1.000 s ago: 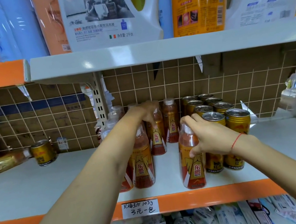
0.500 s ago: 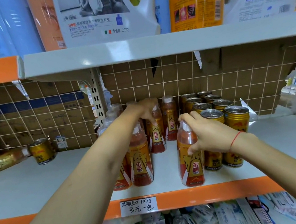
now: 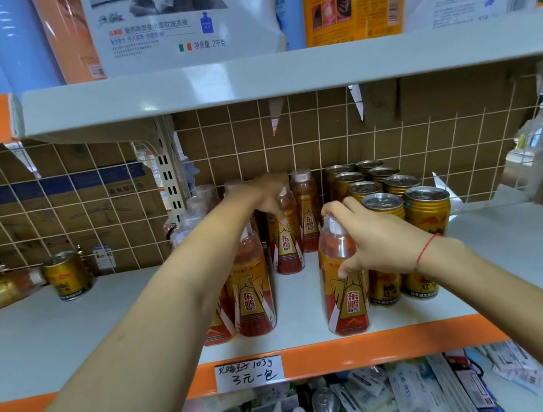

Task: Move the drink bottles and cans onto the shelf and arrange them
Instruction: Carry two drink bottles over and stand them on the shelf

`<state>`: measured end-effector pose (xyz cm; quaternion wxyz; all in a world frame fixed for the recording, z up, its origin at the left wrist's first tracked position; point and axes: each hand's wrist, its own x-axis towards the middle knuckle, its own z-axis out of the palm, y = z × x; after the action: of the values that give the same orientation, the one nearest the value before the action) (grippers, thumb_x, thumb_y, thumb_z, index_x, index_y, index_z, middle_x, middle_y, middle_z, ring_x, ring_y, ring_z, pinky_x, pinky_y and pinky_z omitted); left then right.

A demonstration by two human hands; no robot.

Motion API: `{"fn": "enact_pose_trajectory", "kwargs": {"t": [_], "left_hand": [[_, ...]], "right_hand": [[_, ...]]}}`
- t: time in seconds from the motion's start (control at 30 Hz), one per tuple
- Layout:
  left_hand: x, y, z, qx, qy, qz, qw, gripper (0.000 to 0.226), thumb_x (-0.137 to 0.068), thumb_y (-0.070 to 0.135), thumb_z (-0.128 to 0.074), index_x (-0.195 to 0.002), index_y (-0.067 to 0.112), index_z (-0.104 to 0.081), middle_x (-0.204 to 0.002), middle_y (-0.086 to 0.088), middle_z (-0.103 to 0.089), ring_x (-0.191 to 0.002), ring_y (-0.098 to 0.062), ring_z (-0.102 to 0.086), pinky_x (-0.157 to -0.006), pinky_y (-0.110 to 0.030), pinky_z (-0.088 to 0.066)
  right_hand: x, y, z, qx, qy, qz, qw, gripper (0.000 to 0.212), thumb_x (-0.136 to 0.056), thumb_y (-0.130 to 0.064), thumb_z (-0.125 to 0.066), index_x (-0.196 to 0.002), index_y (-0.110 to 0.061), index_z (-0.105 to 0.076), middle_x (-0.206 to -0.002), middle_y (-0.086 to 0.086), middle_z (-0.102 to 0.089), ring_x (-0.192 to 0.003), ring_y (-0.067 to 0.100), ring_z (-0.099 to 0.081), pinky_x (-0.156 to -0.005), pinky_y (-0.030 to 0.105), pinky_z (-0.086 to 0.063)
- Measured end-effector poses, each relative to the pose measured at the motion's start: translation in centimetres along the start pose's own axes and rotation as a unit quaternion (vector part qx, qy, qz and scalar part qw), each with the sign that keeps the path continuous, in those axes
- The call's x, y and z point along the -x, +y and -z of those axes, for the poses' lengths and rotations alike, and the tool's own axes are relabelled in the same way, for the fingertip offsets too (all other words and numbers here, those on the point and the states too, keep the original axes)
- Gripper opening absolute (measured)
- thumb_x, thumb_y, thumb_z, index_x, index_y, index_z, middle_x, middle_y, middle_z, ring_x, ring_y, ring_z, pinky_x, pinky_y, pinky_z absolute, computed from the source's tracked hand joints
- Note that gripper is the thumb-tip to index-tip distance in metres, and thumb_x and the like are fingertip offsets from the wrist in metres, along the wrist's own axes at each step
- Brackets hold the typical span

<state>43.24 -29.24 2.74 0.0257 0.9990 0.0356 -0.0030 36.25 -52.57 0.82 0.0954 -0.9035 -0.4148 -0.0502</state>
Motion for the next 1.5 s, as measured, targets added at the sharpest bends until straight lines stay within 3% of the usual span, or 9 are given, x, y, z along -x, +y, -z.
{"fn": "enact_pose_trajectory", "kwargs": {"t": [0.47,0.67,1.0,1.1,1.3,1.5], "left_hand": [[0.1,-0.9,0.1,-0.007,0.000,0.008,1.000,0.098,-0.071,0.031,-0.081,-0.148,0.017,-0.023,-0.149,-0.009,-0.035,-0.135,-0.030,-0.035,-0.107,-0.047,-0.036],[0.1,-0.8,-0.1,-0.010,-0.001,0.000,1.000,0.092,-0.073,0.029,-0.080,-0.147,0.017,-0.026,-0.147,-0.009,-0.038,-0.133,-0.029,-0.038,-0.102,-0.043,-0.037],[0.4,-1.0,0.0,-0.033,0.001,-0.003,0.999,0.096,-0.073,0.033,-0.079,-0.149,0.017,-0.023,-0.149,-0.009,-0.036,-0.134,-0.029,-0.037,-0.102,-0.042,-0.037],[0.5,-1.1,0.0,-0.033,-0.001,-0.001,0.999,0.095,-0.072,0.032,-0.079,-0.148,0.015,-0.024,-0.147,-0.010,-0.038,-0.133,-0.029,-0.038,-0.103,-0.042,-0.038],[0.8,-0.7,0.0,-0.044,0.007,0.005,0.999,0.100,-0.069,0.036,-0.081,-0.148,0.021,-0.022,-0.148,-0.008,-0.037,-0.135,-0.030,-0.035,-0.104,-0.055,-0.035],[1.5,-0.7,0.0,-0.053,0.001,0.003,0.999,0.098,-0.075,0.036,-0.077,-0.151,0.019,-0.017,-0.152,-0.009,-0.031,-0.137,-0.030,-0.033,-0.106,-0.045,-0.034]], "right_hand": [[-0.2,0.1,-0.1,-0.002,-0.001,-0.001,1.000,0.092,-0.071,-0.036,-0.079,-0.140,-0.024,-0.019,-0.132,0.000,-0.032,-0.105,0.021,-0.054,-0.071,0.028,-0.055],[-0.1,0.2,-0.1,0.002,0.000,-0.003,1.000,0.094,-0.070,-0.038,-0.079,-0.141,-0.025,-0.019,-0.133,-0.001,-0.032,-0.106,0.022,-0.054,-0.073,0.031,-0.056],[-0.2,0.3,-0.3,0.001,0.005,0.004,1.000,0.094,-0.070,-0.038,-0.079,-0.141,-0.023,-0.020,-0.131,-0.001,-0.033,-0.100,0.018,-0.054,-0.062,0.021,-0.049],[-0.2,0.3,-0.3,-0.001,0.007,0.003,1.000,0.094,-0.071,-0.037,-0.079,-0.142,-0.023,-0.019,-0.133,-0.001,-0.032,-0.105,0.019,-0.053,-0.067,0.023,-0.051],[-0.4,0.2,-0.3,0.008,0.006,0.003,1.000,0.093,-0.070,-0.037,-0.079,-0.141,-0.023,-0.020,-0.132,0.000,-0.033,-0.104,0.020,-0.054,-0.069,0.027,-0.054],[-0.5,0.0,-0.1,0.019,-0.009,0.000,1.000,0.095,-0.069,-0.035,-0.080,-0.141,-0.023,-0.019,-0.136,0.000,-0.029,-0.105,0.021,-0.054,-0.068,0.025,-0.054]]}}
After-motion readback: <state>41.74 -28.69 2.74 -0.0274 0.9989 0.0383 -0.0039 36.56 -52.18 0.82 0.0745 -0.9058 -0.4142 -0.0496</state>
